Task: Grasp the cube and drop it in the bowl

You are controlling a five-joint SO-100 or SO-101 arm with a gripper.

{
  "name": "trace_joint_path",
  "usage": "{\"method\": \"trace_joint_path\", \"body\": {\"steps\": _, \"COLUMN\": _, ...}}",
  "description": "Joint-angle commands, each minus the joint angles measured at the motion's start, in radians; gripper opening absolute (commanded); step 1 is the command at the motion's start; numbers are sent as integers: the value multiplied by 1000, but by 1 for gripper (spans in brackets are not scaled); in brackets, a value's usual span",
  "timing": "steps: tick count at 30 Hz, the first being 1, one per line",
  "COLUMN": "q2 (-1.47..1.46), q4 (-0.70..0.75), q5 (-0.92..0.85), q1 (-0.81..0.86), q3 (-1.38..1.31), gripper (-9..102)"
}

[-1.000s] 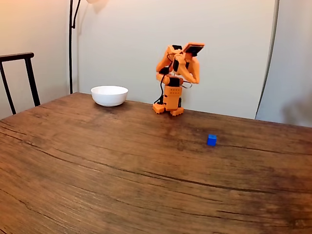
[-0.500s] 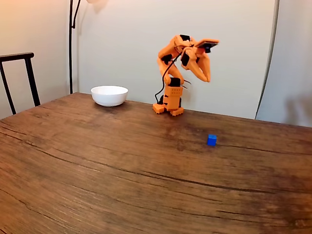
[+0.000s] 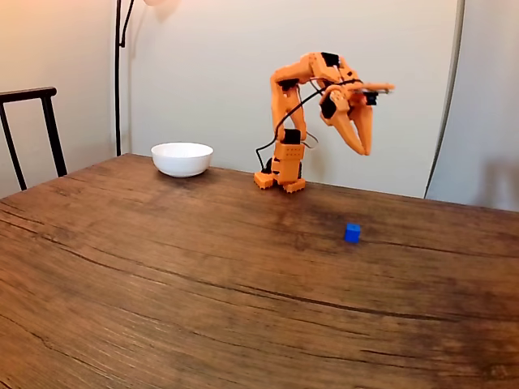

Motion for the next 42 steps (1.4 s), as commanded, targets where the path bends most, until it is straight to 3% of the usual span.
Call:
{"method": "trace_joint_path", "body": {"steps": 1, "q2": -127, "q4": -17, "q5": -46, "q1": 8, "q3": -115, "gripper": 0}}
{"method": "trace_joint_path", "body": {"steps": 11, "q2": -457, "q4": 21, "q5": -193, "q1": 11, "q3": -290, "gripper": 0}}
{"method": "trace_joint_path", "body": {"steps": 23, "q2": -512, "q4": 463, "q5": -472, "q1": -5, "q3": -465, "gripper": 0}}
{"method": "trace_joint_path", "body": {"steps": 34, "q2": -517, "q4": 474, "q5": -640, "q1": -71, "q3": -408, "gripper": 1}}
{"method": "trace_joint_path", "body": {"steps": 42, "q2": -517, "q4": 471, "q5": -690, "q1": -83, "q3": -383, "gripper": 25}}
